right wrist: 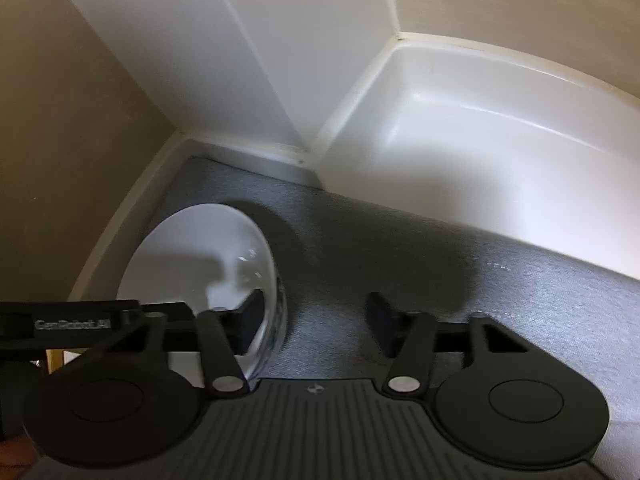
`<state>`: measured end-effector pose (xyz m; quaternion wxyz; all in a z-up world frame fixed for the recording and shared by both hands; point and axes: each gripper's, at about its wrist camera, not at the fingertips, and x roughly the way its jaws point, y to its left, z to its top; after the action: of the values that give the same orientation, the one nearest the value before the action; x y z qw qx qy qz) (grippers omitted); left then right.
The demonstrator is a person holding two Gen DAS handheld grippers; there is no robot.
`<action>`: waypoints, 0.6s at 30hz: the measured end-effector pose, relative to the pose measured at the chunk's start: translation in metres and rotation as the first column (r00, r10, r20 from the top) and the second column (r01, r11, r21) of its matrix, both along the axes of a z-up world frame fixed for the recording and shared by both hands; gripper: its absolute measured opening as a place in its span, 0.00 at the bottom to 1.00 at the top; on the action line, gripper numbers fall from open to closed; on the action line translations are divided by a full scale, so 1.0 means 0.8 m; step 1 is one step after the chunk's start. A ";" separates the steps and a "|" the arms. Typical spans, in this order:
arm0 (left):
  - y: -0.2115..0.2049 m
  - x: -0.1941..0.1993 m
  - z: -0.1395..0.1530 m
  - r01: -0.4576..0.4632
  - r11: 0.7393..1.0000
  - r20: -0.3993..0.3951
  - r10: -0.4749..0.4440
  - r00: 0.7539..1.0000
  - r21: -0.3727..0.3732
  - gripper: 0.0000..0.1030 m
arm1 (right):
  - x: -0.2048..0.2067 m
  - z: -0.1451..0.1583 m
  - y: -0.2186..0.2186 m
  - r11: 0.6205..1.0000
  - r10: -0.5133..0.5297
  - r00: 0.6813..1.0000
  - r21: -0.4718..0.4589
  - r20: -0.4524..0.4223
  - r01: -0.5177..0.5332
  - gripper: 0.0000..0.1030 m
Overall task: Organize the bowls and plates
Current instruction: 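Move both grippers down to the rim of the blue-rimmed white bowl, then close both grippers on the blue-rimmed white bowl rim and lift it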
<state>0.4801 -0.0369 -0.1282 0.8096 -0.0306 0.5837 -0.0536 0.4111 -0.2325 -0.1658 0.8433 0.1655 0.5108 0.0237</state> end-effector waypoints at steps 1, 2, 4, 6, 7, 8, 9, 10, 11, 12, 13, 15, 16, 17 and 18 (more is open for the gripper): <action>-0.002 0.000 0.000 0.006 1.000 0.002 -0.006 1.000 0.006 0.71 | 0.000 -0.001 0.001 1.000 0.005 1.000 0.007 -0.001 -0.005 0.42; -0.004 -0.001 -0.001 0.014 1.000 0.002 -0.014 1.000 0.016 0.59 | 0.001 -0.002 0.002 1.000 0.010 1.000 0.013 0.000 -0.010 0.37; -0.006 -0.001 0.001 0.032 0.999 -0.002 -0.032 0.999 -0.020 0.39 | 0.002 -0.001 0.005 0.999 0.028 1.000 0.019 0.008 -0.028 0.29; -0.010 -0.003 0.002 0.043 0.997 -0.023 -0.045 0.999 -0.064 0.17 | 0.003 -0.001 0.010 0.999 0.048 0.999 0.017 0.013 -0.048 0.20; -0.013 -0.003 0.002 0.055 0.996 -0.027 -0.057 0.998 -0.067 0.14 | 0.003 -0.001 0.014 0.998 0.058 0.998 0.017 0.016 -0.059 0.13; -0.017 -0.005 0.004 0.068 0.996 -0.020 -0.070 0.997 -0.059 0.13 | 0.003 0.000 0.017 0.998 0.068 0.997 0.014 0.019 -0.069 0.13; -0.020 -0.007 0.004 0.077 0.996 -0.010 -0.078 0.997 -0.049 0.13 | 0.004 0.001 0.021 0.997 0.071 0.997 -0.006 0.019 -0.071 0.13; -0.021 -0.009 0.005 0.087 0.995 -0.002 -0.087 0.996 -0.042 0.13 | 0.004 0.001 0.025 0.997 0.079 0.997 -0.026 0.022 -0.078 0.13; -0.023 -0.011 0.005 0.097 0.995 0.006 -0.097 0.995 -0.038 0.12 | 0.003 0.001 0.026 0.996 0.081 0.996 -0.034 0.027 -0.081 0.13; -0.025 -0.011 0.007 0.101 0.994 0.008 -0.101 0.995 -0.038 0.12 | 0.002 0.001 0.025 0.997 0.077 0.997 -0.032 0.028 -0.076 0.13; -0.024 -0.012 0.007 0.104 0.994 0.009 -0.104 0.995 -0.040 0.12 | 0.001 0.001 0.024 0.997 0.071 0.997 -0.025 0.025 -0.070 0.13; -0.025 -0.014 0.009 0.110 0.993 0.012 -0.110 0.994 -0.042 0.12 | -0.001 0.002 0.024 0.998 0.067 0.998 -0.023 0.021 -0.066 0.13; -0.025 -0.017 0.010 0.111 0.993 0.014 -0.110 0.994 -0.044 0.12 | -0.002 0.003 0.025 0.997 0.068 0.997 -0.027 0.021 -0.068 0.13; -0.021 -0.013 0.008 0.113 0.993 0.017 -0.112 0.994 -0.045 0.12 | -0.005 0.005 0.026 0.997 0.071 0.997 -0.029 0.022 -0.070 0.13; -0.021 -0.014 0.009 0.118 0.992 0.023 -0.117 0.993 -0.045 0.12 | -0.007 0.006 0.026 0.997 0.072 0.997 -0.030 0.024 -0.072 0.13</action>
<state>0.4687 -0.0541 -0.1213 0.8099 -0.0143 0.5750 -0.1151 0.4053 -0.2120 -0.1607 0.8505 0.1345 0.5061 0.0488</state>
